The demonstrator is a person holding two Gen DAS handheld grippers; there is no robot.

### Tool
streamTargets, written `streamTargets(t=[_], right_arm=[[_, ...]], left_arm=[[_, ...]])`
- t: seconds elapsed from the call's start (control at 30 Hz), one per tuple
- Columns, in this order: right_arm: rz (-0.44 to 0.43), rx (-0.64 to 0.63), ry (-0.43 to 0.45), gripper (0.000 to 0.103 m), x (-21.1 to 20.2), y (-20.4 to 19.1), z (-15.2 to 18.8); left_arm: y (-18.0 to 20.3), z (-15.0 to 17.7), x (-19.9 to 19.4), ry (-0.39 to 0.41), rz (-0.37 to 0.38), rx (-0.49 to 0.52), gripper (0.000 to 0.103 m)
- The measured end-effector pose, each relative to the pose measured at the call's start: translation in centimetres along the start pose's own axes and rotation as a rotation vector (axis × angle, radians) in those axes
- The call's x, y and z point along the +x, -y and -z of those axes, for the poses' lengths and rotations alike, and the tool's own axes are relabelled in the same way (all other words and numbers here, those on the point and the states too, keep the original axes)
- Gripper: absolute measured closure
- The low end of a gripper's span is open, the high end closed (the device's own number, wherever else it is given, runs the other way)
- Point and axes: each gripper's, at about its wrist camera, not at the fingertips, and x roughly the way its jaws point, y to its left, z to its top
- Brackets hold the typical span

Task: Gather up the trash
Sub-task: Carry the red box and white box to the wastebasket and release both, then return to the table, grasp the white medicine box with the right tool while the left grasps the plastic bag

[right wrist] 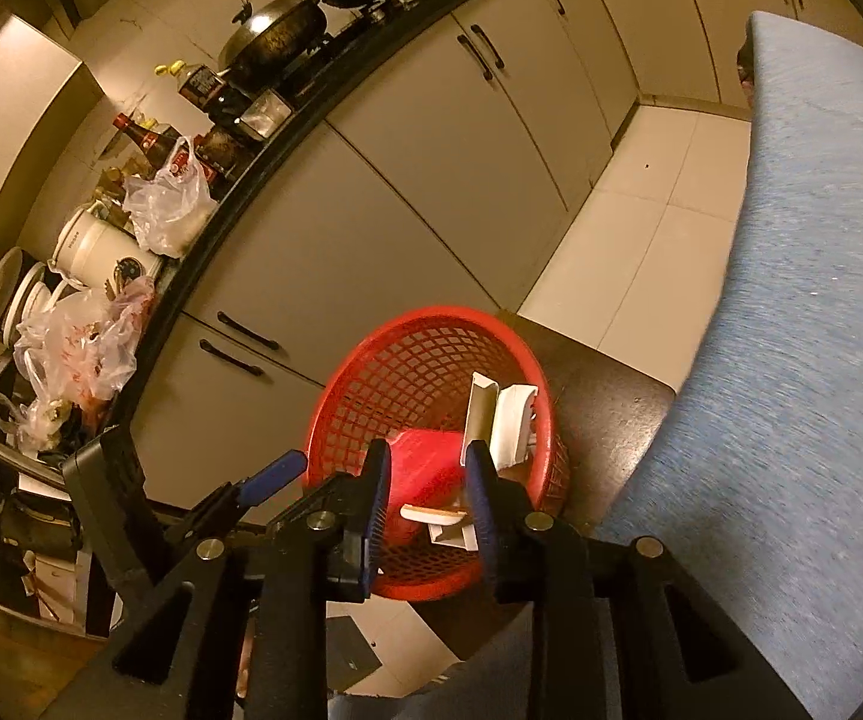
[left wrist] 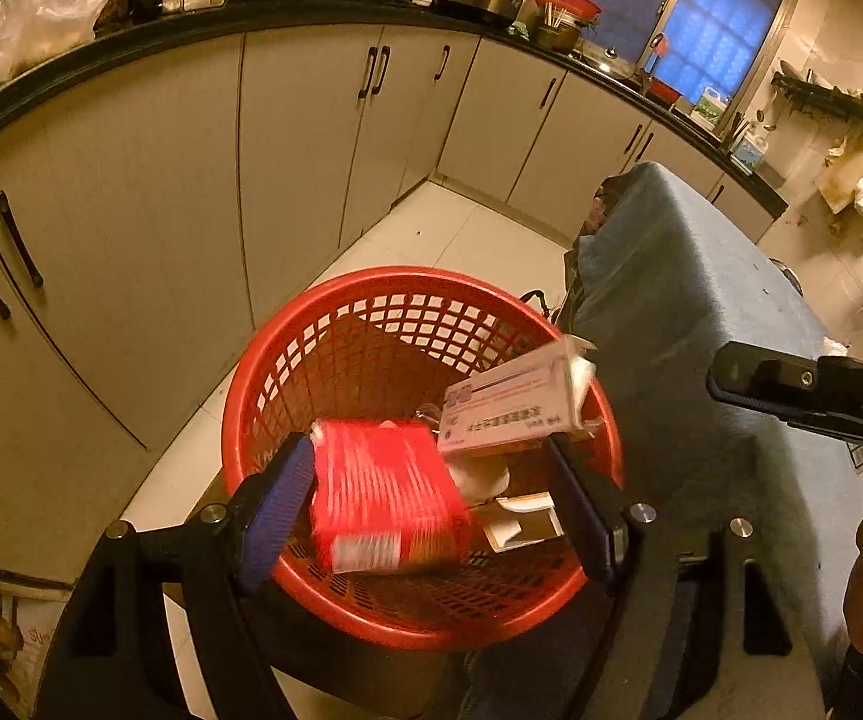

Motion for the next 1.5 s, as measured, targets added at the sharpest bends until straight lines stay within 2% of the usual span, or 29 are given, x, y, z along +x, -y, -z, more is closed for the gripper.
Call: streamTargets(t=[0.33,0.57,0.7,0.77,0.83,0.97,1.0,1.1,1.17,1.23,1.37,1.5], right_arm=[[-0.013,0.000,0.061,0.074,-4.2,0.7,0.8],[0.023,0.011,0.173,0.066,-11.2,4.1,2.5],[0.094,0.031,0.259,0.066,-17.5,8.1,4.1],[0.122,0.038,0.301,0.061,-20.4,9.8,4.7],[0.162,0.051,0.356,0.046,-23.8,11.8,5.4],[0.302,0.087,0.456,0.040,-29.3,16.3,6.4],[0.347,0.101,0.457,0.039,-30.3,17.9,6.6],[0.403,0.143,0.434,0.039,-31.2,21.6,6.7],[0.409,0.176,0.389,0.039,-31.0,24.2,6.9],[0.374,0.195,0.367,0.039,-30.4,26.1,7.4],[0.309,0.166,0.323,0.039,-29.0,26.6,7.1],[0.394,0.091,0.294,0.039,-27.9,25.6,7.2]], left_arm=[[1.6,-0.1,-2.3,0.025,0.006,0.015,0.024],[5.1,-0.3,-4.5,0.051,0.031,0.075,0.024],[8.3,-0.1,-5.9,0.059,0.045,0.132,0.024],[10.0,0.0,-6.7,0.070,0.051,0.156,0.024],[11.5,0.2,-7.4,0.074,0.062,0.173,0.024],[15.3,0.7,-9.2,0.064,0.089,0.229,0.024],[16.1,0.9,-9.7,0.062,0.098,0.243,0.024],[19.2,1.6,-11.4,0.062,0.144,0.295,0.024],[21.4,1.8,-12.3,0.057,0.186,0.321,0.024],[23.3,1.9,-12.6,0.029,0.237,0.336,0.021],[27.5,1.5,-11.9,-0.009,0.259,0.374,0.021],[32.5,0.8,-9.6,-0.051,0.275,0.415,0.021]])
